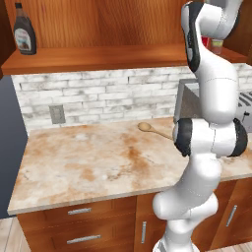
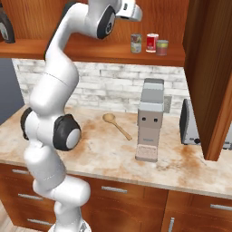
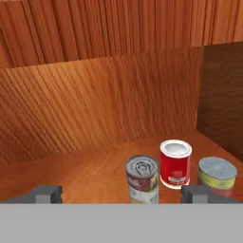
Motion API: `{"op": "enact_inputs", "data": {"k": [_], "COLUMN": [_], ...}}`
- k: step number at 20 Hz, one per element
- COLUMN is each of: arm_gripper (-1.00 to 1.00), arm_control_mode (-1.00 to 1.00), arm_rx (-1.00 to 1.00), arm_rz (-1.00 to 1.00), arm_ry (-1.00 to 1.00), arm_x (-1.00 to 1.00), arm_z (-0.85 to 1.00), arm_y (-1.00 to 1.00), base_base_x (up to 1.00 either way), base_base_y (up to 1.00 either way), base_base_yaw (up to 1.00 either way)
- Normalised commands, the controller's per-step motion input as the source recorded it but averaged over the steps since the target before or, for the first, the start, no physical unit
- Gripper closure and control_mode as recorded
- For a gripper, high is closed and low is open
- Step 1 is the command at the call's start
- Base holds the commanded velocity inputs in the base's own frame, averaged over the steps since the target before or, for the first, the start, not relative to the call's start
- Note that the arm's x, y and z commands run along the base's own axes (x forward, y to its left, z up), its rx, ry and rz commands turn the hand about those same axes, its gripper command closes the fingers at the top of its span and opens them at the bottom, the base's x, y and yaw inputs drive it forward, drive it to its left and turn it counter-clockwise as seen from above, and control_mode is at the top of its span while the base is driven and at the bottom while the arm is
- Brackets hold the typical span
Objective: Pick the cans from the counter and place them in their designated side in the cabinet.
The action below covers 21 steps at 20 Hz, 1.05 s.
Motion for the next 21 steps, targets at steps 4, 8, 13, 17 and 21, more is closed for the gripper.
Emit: {"op": "enact_inputs", "data": {"k": [4,8,13,17,21], "arm_gripper": [-1.0,-1.0,-1.0,-1.0,-1.0], "arm_control_mode": [-1.0,-1.0,-1.0,-1.0,-1.0], "arm_rx": [0.0,0.0,0.0,0.0,0.0], "arm_rz": [0.07,0.07,0.07,0.07,0.07], "arm_ry": [-0.08,-0.07,-0.06,-0.06,-0.06], "arm_x": [-0.74,-0.73,-0.7,-0.7,-0.7], "arm_z": [0.0,0.0,-0.02,-0.03,-0.05], "arm_y": [0.29,0.26,0.26,0.27,0.24], "base_base_x": [0.0,0.0,0.0,0.0,0.0], "base_base_y": [0.0,0.0,0.0,0.0,0.0], "base_base_yaw": [0.0,0.0,0.0,0.0,0.0]}}
